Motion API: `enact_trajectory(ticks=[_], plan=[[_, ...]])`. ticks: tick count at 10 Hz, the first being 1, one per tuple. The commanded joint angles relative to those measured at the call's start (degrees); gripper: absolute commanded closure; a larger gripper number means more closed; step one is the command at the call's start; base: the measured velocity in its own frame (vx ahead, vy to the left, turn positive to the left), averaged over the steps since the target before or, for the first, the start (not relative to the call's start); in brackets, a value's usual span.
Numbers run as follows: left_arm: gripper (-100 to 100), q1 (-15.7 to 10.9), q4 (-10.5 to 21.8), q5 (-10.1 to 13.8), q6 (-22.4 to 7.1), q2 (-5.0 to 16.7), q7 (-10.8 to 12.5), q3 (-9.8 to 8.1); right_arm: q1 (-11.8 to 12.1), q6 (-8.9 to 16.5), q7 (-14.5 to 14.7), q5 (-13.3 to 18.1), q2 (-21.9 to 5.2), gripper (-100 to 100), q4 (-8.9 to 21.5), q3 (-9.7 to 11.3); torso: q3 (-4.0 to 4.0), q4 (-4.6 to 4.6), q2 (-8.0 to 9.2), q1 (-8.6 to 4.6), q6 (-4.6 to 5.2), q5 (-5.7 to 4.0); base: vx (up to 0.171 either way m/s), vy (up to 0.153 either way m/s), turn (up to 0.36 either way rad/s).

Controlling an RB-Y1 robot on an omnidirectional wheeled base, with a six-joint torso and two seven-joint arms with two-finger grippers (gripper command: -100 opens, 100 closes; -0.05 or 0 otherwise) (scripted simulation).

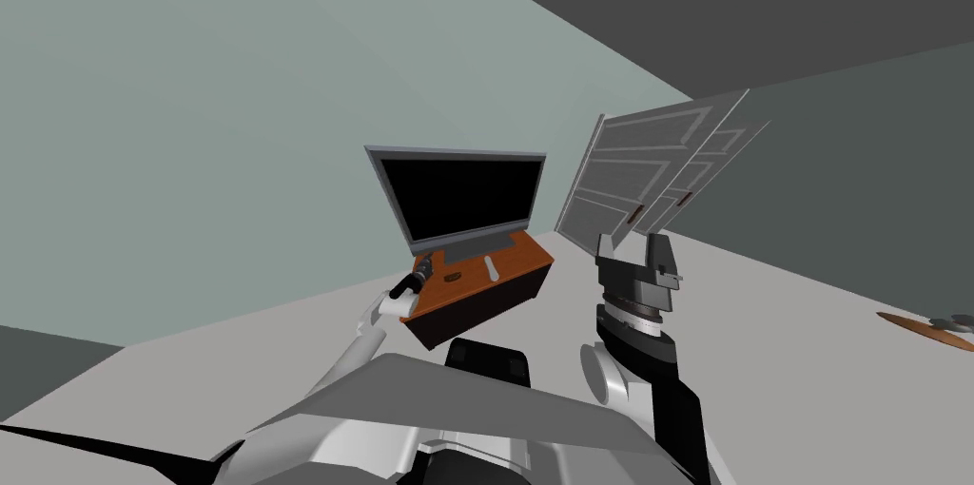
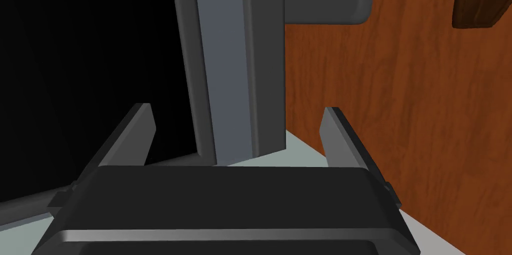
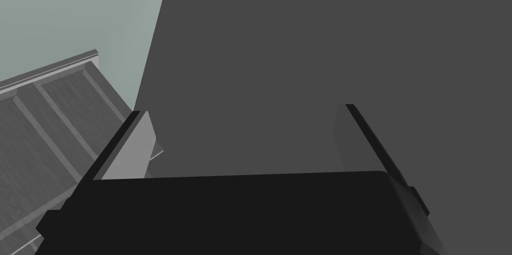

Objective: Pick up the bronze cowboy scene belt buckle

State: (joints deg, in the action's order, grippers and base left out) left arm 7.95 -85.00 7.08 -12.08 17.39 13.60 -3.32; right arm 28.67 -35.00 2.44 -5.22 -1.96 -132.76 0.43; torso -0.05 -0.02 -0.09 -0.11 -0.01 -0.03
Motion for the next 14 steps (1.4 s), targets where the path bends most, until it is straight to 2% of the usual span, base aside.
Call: enact_trajectory(ticks=[1,2,3,4,5,6,7,8,9,10,11,12,13,14], plan=[[-100,-1.17,2.86,0.08,-2.59,0.15,0.38,-0.23,0.0,0.0,0.0,0.0,0.0,0,0.0,0.0,0.0,0.0,0.0,0.0,0.0,0.0,0.016,-0.024,-0.083],[-100,-1.17,3.26,0.08,-2.59,0.15,0.38,-0.23,0.0,0.0,0.0,0.0,0.0,0,0.0,0.0,0.01,0.0,0.02,0.02,-0.03,0.0,0.006,-0.008,0.001],[-100,-3.04,5.47,0.58,-5.24,0.94,1.18,-0.6,0.0,0.0,0.0,0.0,0.0,0,0.0,0.0,0.03,0.0,0.06,0.07,-0.04,0.01,0.012,-0.017,-0.129],[-100,-3.04,6.77,0.58,-5.87,0.94,1.18,-0.6,0.0,0.0,0.0,0.0,0.0,0,0.0,0.0,0.02,0.01,0.04,0.04,0.0,0.01,0.014,-0.018,-0.085],[-100,-4.9,8.6,1.09,-8.02,1.68,1.98,-0.96,0.0,0.0,0.0,0.0,0.0,0,0.0,0.0,0.02,0.0,0.04,0.04,-0.03,0.01,0.017,-0.032,-0.135],[-100,-4.9,10.13,1.09,-9.15,1.68,1.98,-0.96,0.0,0.0,0.0,0.0,0.0,0,0.0,0.0,0.01,0.0,0.02,-0.01,0.0,0.0,0.015,-0.03,-0.064],[-100,-6.75,12.42,1.59,-10.9,2.41,2.77,-1.32,0.0,0.0,0.0,0.0,0.0,0,0.0,0.0,0.01,0.0,0.03,0.0,-0.04,0.0,0.02,-0.035,-0.099],[-100,-6.75,13.74,1.59,-12.04,2.41,2.77,-1.32,0.0,0.0,0.0,0.0,0.0,0,0.0,0.0,0.01,0.0,0.01,-0.02,-0.01,-0.01,0.019,-0.026,-0.084],[-100,-8.58,15.18,2.08,-14.07,3.12,3.55,-1.67,0.0,0.0,0.0,0.0,0.0,0,0.0,0.0,0.01,0.0,0.03,0.0,-0.04,0.0,0.021,-0.038,-0.136],[-100,-8.58,16.56,2.08,-15.67,3.12,3.55,-1.67,0.0,0.0,0.0,0.0,0.0,0,0.0,0.0,0.01,0.0,0.01,-0.04,-0.01,-0.01,0.021,-0.029,-0.065],[-100,-8.58,17.17,2.08,-15.67,3.12,3.55,-1.67,0.01,0.0,0.0,0.0,0.0,0,0.0,0.0,0.01,0.0,0.02,0.0,-0.05,-0.01,0.01,-0.01,0.012],[-100,-10.36,18.99,2.57,-18.57,3.84,4.31,-2.02,0.01,0.0,0.0,0.0,0.0,0,0.0,-0.01,0.03,0.0,0.06,0.05,-0.05,0.01,0.018,-0.025,-0.114],[-100,-10.36,20.52,2.57,-18.86,3.84,4.31,-2.02,0.0,0.0,0.0,0.0,0.0,0,0.0,0.0,0.02,0.01,0.04,0.02,-0.01,0.0,0.018,-0.026,-0.08],[-100,-12.11,22.69,3.05,-20.69,4.56,5.06,-2.35,0.01,0.0,0.0,0.0,0.0,0,0.0,0.0,0.02,0.0,0.04,0.0,-0.04,0.0,0.024,-0.042,-0.131]])
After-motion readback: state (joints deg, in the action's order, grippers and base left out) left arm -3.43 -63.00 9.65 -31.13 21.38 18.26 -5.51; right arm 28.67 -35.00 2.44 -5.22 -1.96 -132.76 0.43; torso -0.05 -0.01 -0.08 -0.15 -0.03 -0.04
